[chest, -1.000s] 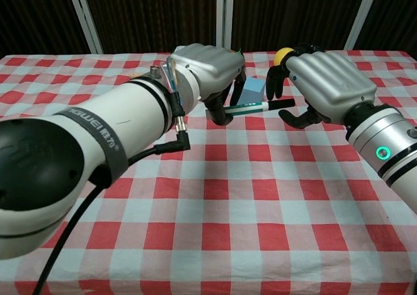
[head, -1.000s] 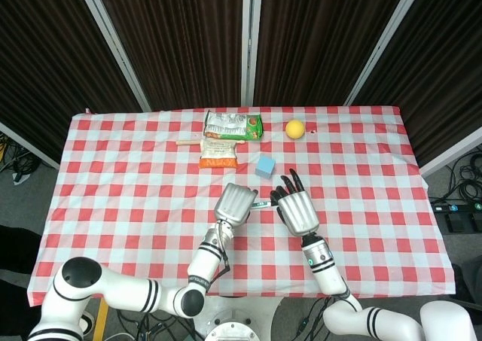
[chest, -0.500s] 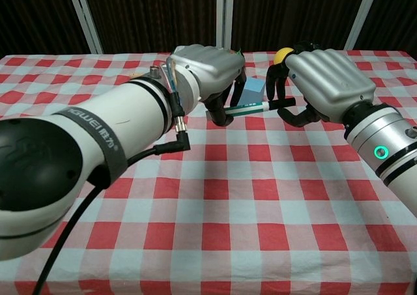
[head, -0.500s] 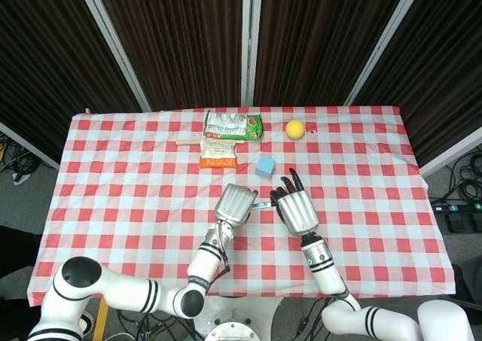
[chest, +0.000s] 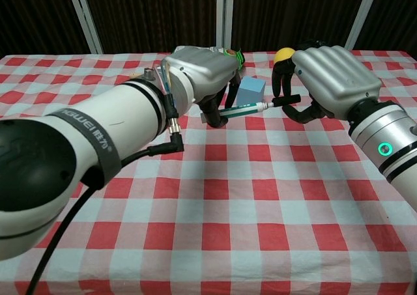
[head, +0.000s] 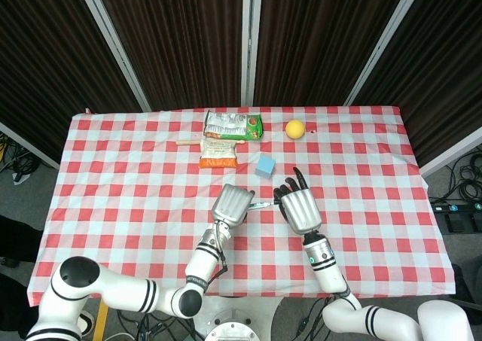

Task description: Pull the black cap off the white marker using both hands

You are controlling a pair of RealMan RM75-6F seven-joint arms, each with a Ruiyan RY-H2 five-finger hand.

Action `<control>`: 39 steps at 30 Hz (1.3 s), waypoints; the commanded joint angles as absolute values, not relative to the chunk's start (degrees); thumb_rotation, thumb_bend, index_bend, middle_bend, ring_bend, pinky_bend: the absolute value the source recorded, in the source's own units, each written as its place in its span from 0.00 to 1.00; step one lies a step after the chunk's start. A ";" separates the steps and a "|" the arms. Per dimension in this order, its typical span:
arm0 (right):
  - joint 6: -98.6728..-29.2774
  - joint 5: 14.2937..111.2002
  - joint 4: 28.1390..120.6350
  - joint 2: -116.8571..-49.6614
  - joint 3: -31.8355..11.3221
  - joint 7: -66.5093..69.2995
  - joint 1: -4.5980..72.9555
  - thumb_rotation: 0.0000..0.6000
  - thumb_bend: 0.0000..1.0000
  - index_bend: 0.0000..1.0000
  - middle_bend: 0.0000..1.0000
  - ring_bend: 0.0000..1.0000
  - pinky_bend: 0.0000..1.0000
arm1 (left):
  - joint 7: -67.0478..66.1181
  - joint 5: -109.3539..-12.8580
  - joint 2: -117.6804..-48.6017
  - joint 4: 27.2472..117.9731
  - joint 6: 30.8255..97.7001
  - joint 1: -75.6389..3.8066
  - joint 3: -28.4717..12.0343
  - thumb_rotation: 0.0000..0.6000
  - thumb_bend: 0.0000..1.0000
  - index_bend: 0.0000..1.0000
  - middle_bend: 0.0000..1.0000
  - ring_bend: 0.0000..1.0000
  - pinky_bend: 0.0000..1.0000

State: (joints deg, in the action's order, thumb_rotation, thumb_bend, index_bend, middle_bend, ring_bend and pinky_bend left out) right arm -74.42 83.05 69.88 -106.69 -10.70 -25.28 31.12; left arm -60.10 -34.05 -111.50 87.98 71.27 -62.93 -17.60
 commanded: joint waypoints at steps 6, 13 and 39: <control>-74.17 81.59 66.58 -105.76 -9.37 -21.14 28.99 1.00 0.28 0.72 0.63 0.28 0.11 | -58.95 -34.84 -110.31 85.16 70.41 -60.02 -12.79 1.00 0.41 0.56 0.60 0.97 0.90; -72.56 80.51 61.77 -107.30 -7.80 -17.40 27.63 1.00 0.27 0.72 0.62 0.28 0.11 | -56.65 -36.99 -110.90 80.20 68.84 -56.55 -7.68 1.00 0.41 0.56 0.60 0.97 0.91; -83.77 85.80 71.86 -95.61 -0.43 -12.19 16.62 1.00 0.05 0.25 0.18 0.00 0.00 | -31.71 -63.34 -98.94 85.05 85.89 -36.79 0.38 1.00 0.09 0.23 0.17 0.15 0.26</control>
State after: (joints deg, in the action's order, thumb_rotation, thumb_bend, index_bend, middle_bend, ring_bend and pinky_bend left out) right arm -81.31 84.20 71.09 -97.80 -2.63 -13.07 19.15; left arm -37.29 -57.00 -101.71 85.75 81.64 -41.06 -3.47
